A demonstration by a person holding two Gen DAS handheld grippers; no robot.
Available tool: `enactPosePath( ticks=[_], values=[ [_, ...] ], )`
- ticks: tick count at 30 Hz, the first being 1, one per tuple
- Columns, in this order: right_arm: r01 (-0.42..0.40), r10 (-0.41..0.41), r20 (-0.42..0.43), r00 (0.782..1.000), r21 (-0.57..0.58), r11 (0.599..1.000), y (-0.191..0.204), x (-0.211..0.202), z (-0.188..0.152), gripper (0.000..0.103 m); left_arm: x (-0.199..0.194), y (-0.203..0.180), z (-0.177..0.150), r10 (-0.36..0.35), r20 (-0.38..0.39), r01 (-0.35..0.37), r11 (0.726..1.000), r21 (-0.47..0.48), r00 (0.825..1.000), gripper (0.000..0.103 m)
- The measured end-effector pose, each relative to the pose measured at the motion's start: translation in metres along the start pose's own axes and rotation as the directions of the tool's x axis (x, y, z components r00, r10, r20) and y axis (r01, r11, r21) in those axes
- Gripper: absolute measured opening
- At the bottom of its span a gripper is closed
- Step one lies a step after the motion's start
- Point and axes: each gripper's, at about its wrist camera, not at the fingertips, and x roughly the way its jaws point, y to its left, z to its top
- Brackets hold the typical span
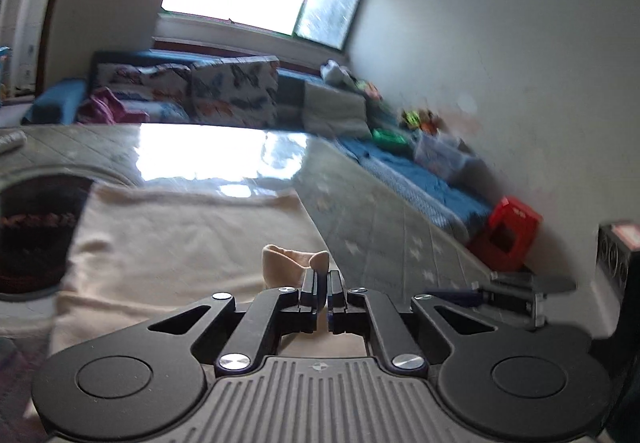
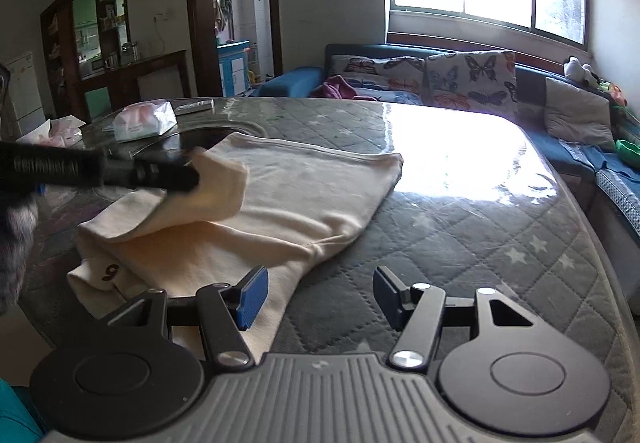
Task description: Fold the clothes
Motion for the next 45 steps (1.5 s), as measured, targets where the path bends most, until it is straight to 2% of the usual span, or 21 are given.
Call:
enactPosePath(
  ticks=[6, 9, 12, 14, 18, 20, 22, 23, 26, 27, 28, 32, 34, 40, 45],
  values=[
    [-0.025, 0.025, -0.003, 1.0, 0.006, 1.0, 0.003, 0.005, 0.006, 0.059, 0.01, -0.001, -0.017, -0.059, -0.083, 0.062, 0.997, 0.036, 0.995, 0.01],
    [-0.037, 0.037, -0.005, 0.999, 0.01, 0.999, 0.005, 0.007, 0.009, 0.059, -0.002, 0.001, -0.017, -0.063, -0.081, 0.07, 0.995, 0.078, 0.995, 0.01],
    [-0.049, 0.049, -0.006, 0.999, 0.013, 0.999, 0.007, 0.009, 0.012, 0.059, -0.014, 0.02, -0.013, -0.016, -0.062, 0.021, 0.997, 0.076, 0.998, 0.011],
    [-0.057, 0.057, -0.007, 0.998, 0.015, 0.998, 0.008, 0.011, 0.014, 0.056, -0.024, 0.038, -0.012, 0.042, -0.051, -0.039, 0.998, 0.059, 0.998, 0.011],
    [-0.104, 0.104, -0.048, 0.993, -0.006, 0.995, 0.021, 0.025, 0.015, 0.051, -0.039, 0.077, -0.015, 0.156, -0.057, -0.156, 0.988, 0.016, 0.986, 0.011],
    [-0.133, 0.131, -0.075, 0.989, -0.019, 0.991, 0.03, 0.034, 0.015, 0.045, -0.047, 0.094, -0.019, 0.2, -0.062, -0.201, 0.98, 0.002, 0.978, 0.011],
    [-0.143, 0.141, -0.097, 0.985, -0.017, 0.99, 0.034, 0.04, 0.013, 0.032, -0.053, 0.105, -0.024, 0.225, -0.072, -0.226, 0.974, -0.007, 0.972, 0.011],
    [-0.147, 0.145, -0.105, 0.984, -0.013, 0.989, 0.036, 0.042, 0.012, 0.03, -0.055, 0.11, -0.026, 0.235, -0.077, -0.236, 0.972, -0.011, 0.969, 0.011],
    [-0.147, 0.143, -0.121, 0.982, -0.018, 0.989, 0.043, 0.046, 0.009, 0.02, -0.057, 0.117, -0.034, 0.249, -0.098, -0.252, 0.968, -0.019, 0.964, 0.011],
    [-0.146, 0.142, -0.124, 0.982, -0.02, 0.989, 0.044, 0.046, 0.009, 0.011, -0.057, 0.119, -0.036, 0.246, -0.104, -0.249, 0.968, -0.017, 0.964, 0.011],
    [-0.145, 0.141, -0.127, 0.982, -0.021, 0.989, 0.045, 0.046, 0.009, 0.009, -0.057, 0.119, -0.036, 0.245, -0.105, -0.247, 0.969, -0.011, 0.964, 0.012],
    [-0.117, 0.11, -0.134, 0.985, -0.042, 0.992, 0.047, 0.042, 0.011, 0.01, -0.056, 0.119, -0.035, 0.238, -0.105, -0.239, 0.971, 0.01, 0.965, 0.014],
    [-0.098, 0.091, -0.129, 0.988, -0.048, 0.994, 0.047, 0.039, 0.012, 0.02, -0.055, 0.118, -0.03, 0.233, -0.097, -0.233, 0.972, 0.019, 0.968, 0.014],
    [-0.069, 0.067, -0.048, 0.997, -0.042, 0.997, 0.042, 0.032, 0.028, 0.02, -0.046, 0.112, -0.017, 0.202, -0.075, -0.199, 0.979, 0.047, 0.976, 0.014],
    [-0.108, 0.104, -0.05, 0.993, -0.087, 0.99, 0.051, 0.048, 0.036, 0.02, -0.024, 0.107, -0.013, 0.182, -0.091, -0.176, 0.982, 0.071, 0.979, 0.014]
  ],
)
